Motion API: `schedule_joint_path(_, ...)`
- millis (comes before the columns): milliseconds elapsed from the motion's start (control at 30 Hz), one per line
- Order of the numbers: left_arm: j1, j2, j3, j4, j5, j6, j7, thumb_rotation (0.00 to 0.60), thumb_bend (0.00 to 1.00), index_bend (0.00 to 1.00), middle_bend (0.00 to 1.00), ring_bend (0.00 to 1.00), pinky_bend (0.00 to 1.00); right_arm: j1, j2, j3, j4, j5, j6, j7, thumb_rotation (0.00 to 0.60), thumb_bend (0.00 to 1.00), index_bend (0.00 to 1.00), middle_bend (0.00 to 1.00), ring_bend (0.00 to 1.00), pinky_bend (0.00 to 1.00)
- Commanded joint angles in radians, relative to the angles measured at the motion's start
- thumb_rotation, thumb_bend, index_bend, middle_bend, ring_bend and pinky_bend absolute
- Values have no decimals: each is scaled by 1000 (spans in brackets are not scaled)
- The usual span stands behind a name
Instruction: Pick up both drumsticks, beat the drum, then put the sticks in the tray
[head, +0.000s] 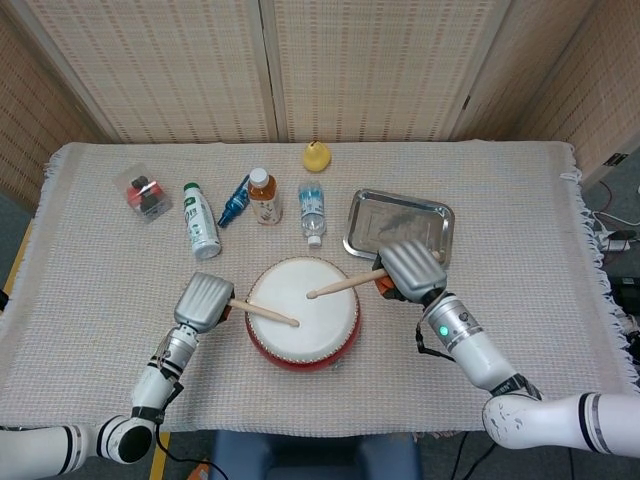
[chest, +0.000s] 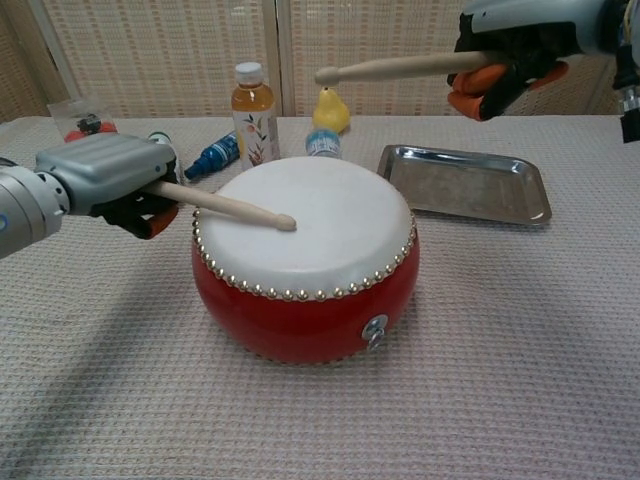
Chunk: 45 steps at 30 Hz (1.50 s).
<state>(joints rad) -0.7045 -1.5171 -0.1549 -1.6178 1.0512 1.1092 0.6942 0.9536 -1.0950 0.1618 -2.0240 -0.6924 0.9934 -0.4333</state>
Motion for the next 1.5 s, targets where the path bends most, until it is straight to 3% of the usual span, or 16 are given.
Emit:
schedule_joint_path(33,13,38,-20,-50,18,51,-36,600,862,1000,1000,1000,1000,14,-28,-24,41,32,-28,-28,600,784,1000,1000,1000,1000)
schedule_joint_path(333,36,133,-45,-160,51,82,-109,600,862,1000,1000,1000,1000,94,-197,-133,206,209,-43,-226,600,784,1000,1000,1000,1000)
schedule_joint_path(500,24,103,-30,-133,31,58,-100,600,862,1000,1000,1000,1000,86,-172,-83,139,180,9,-190,600,784,1000,1000,1000,1000)
schedule_joint_path(667,-2,32,4,-60,1,12,-53,600,861,1000,1000,1000,1000,52,-62,-13,14,99,49,-107,600,784,1000,1000,1000,1000)
schedule_joint_path(833,-20,-9,27,-20,-35,-9,8,600,862,1000,1000,1000,1000,37,-16,1,-17,88,45,-80,600,784,1000,1000,1000,1000)
schedule_joint_path(1067,15,69,-28,-125,27,94,-72,600,862,1000,1000,1000,1000,68,-113,-74,118,179,-24,-151,600,784,1000,1000,1000,1000)
schedule_joint_path(1267,18,114,-49,-176,32,99,-101,600,862,1000,1000,1000,1000,103,-205,-136,216,272,-29,-251,600,784,1000,1000,1000,1000)
schedule_joint_path(1333,14,107,-45,-168,23,88,-97,600,862,1000,1000,1000,1000,104,-204,-123,207,271,-18,-245,600,784,1000,1000,1000,1000)
schedule_joint_path(1500,-7,44,-10,-98,-10,40,-63,600,862,1000,1000,1000,1000,55,-101,-21,75,148,21,-99,600,784,1000,1000,1000,1000)
